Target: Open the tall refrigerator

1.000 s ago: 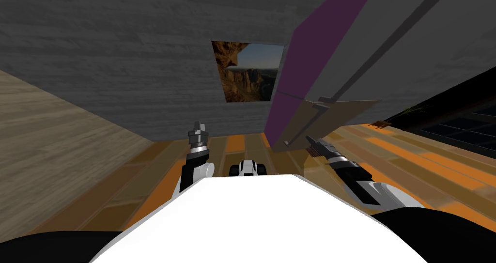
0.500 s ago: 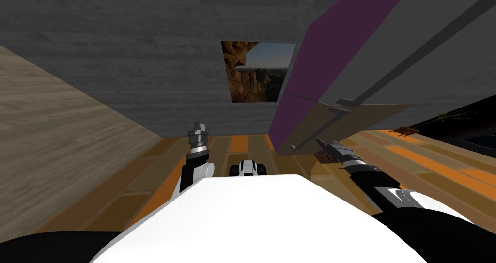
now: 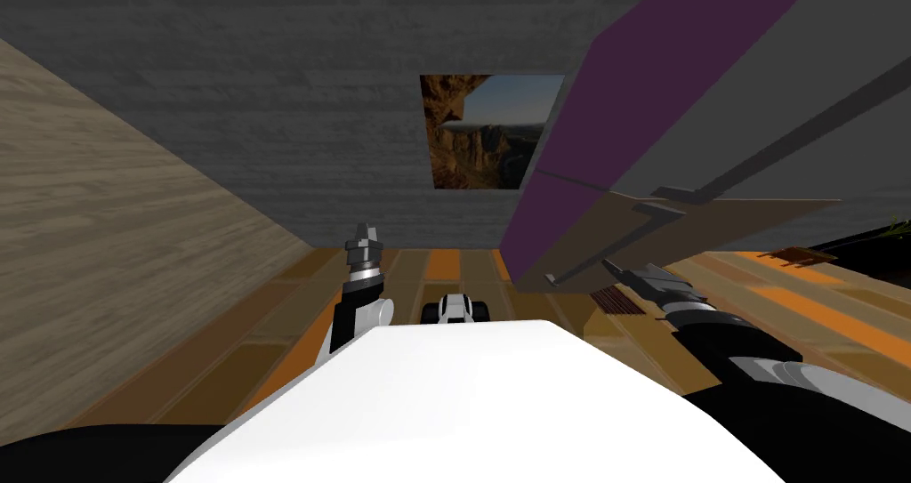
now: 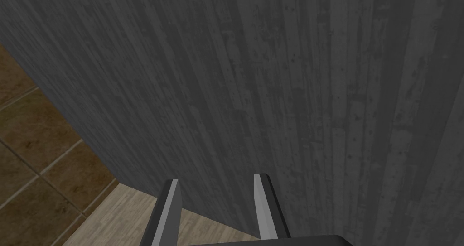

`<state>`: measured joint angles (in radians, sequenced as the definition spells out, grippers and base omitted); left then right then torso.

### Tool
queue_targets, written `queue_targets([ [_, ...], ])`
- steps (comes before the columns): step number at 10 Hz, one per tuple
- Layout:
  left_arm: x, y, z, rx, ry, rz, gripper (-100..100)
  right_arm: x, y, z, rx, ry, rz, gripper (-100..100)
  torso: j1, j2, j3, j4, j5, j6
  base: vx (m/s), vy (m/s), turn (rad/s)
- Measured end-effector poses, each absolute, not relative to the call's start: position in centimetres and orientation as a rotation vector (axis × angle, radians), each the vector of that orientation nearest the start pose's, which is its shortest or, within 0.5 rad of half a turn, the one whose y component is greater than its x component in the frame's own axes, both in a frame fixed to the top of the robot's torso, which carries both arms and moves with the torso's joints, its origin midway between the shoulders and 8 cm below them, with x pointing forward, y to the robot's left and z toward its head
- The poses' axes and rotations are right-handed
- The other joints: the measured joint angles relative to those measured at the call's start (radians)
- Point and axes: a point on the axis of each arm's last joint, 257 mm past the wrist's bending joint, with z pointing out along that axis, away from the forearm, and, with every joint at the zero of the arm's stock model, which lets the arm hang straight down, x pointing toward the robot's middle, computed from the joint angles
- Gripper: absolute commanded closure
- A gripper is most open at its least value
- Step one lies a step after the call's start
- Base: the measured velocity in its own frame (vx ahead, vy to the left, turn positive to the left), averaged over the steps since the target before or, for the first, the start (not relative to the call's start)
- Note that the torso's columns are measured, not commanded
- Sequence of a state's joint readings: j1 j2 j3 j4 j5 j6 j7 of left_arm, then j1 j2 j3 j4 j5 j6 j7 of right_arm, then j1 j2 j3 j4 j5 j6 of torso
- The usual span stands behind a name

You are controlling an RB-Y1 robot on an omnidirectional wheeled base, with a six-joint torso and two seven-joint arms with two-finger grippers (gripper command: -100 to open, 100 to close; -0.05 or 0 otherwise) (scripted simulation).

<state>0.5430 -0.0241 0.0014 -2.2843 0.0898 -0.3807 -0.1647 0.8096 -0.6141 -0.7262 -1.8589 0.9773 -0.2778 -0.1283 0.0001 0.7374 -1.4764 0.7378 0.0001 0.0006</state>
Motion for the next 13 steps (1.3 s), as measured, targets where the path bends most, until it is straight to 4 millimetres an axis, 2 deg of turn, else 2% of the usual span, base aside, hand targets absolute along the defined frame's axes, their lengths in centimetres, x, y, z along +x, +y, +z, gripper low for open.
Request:
queue_targets([
  [6,35.6,30.0,-1.2,-0.786,0.694,-1.157,0,22.3,-69.4,-10.1,0.035,1.744,-0.750,-100,-0.001,0.001,0.001,0.000,0.000,-0.001,0.047,0.011,0.104],
  [8,35.6,30.0,-1.2,-0.786,0.694,-1.157,0,20.1,-72.2,-8.6,0.007,1.753,-0.886,-100,0.000,-0.001,0.000,0.000,0.000,-0.001,0.060,0.004,0.086],
  [13,35.5,30.0,-1.2,-0.786,0.694,-1.157,0,16.2,-76.1,-5.7,-0.066,1.763,-1.147,-100,0.000,0.000,0.000,0.000,0.000,-0.001,0.047,-0.003,0.098],
])
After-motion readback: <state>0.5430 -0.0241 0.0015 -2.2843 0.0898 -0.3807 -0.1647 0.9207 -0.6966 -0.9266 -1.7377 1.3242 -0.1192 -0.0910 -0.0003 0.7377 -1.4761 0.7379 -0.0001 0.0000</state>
